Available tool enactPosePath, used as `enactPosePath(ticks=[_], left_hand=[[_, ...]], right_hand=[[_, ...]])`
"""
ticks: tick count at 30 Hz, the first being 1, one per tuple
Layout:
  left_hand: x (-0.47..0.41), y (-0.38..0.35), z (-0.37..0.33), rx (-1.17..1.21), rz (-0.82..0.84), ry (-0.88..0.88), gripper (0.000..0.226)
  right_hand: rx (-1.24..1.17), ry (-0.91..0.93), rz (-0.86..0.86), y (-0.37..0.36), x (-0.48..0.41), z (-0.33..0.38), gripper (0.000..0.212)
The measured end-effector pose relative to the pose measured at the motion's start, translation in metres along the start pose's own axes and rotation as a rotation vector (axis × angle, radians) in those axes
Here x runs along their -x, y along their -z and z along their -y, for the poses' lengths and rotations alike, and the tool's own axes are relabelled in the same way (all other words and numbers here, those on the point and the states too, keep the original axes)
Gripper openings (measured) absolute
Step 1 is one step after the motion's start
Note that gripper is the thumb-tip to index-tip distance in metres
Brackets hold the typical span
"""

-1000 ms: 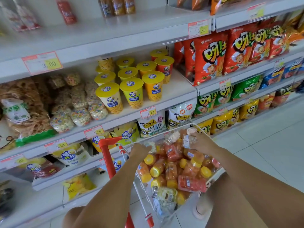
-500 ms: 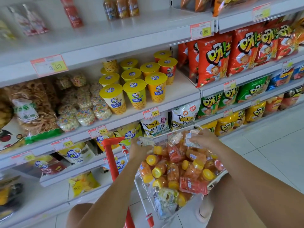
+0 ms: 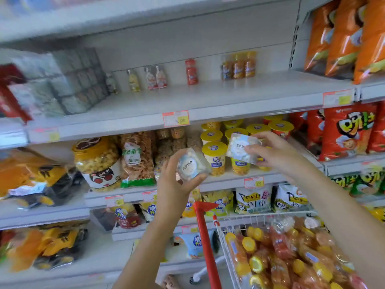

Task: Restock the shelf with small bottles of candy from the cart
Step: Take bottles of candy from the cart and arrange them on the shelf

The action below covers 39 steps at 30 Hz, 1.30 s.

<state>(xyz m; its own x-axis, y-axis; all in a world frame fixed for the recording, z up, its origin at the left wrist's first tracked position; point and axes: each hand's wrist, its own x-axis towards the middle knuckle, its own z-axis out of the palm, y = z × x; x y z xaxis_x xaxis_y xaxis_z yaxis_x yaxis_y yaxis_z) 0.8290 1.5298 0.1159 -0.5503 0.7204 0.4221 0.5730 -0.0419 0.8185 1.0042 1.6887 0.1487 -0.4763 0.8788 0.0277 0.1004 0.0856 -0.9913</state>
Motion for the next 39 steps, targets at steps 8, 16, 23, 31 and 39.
enactPosePath(ticks=[8,16,23,31,39], left_hand=[[-0.06,0.137,-0.026,-0.196,-0.253,-0.079,0.054],[-0.137,0.217,-0.008,-0.378,-0.314,-0.053,0.056],[-0.194,0.221,0.022,-0.522,-0.296,0.082,0.056],[-0.222,0.231,0.04,-0.541,-0.149,0.138,0.071],[-0.224,0.219,0.046,-0.491,-0.295,0.089,0.026]], right_hand=[[-0.132,0.234,0.197,-0.101,-0.017,0.114,0.014],[-0.169,0.291,0.177,-0.199,-0.089,0.166,0.03],[-0.125,0.235,0.101,-0.264,-0.145,0.15,0.05],[-0.136,0.244,0.173,-0.3,-0.169,0.142,0.065],[-0.295,0.195,0.23,-0.296,-0.176,0.14,0.032]])
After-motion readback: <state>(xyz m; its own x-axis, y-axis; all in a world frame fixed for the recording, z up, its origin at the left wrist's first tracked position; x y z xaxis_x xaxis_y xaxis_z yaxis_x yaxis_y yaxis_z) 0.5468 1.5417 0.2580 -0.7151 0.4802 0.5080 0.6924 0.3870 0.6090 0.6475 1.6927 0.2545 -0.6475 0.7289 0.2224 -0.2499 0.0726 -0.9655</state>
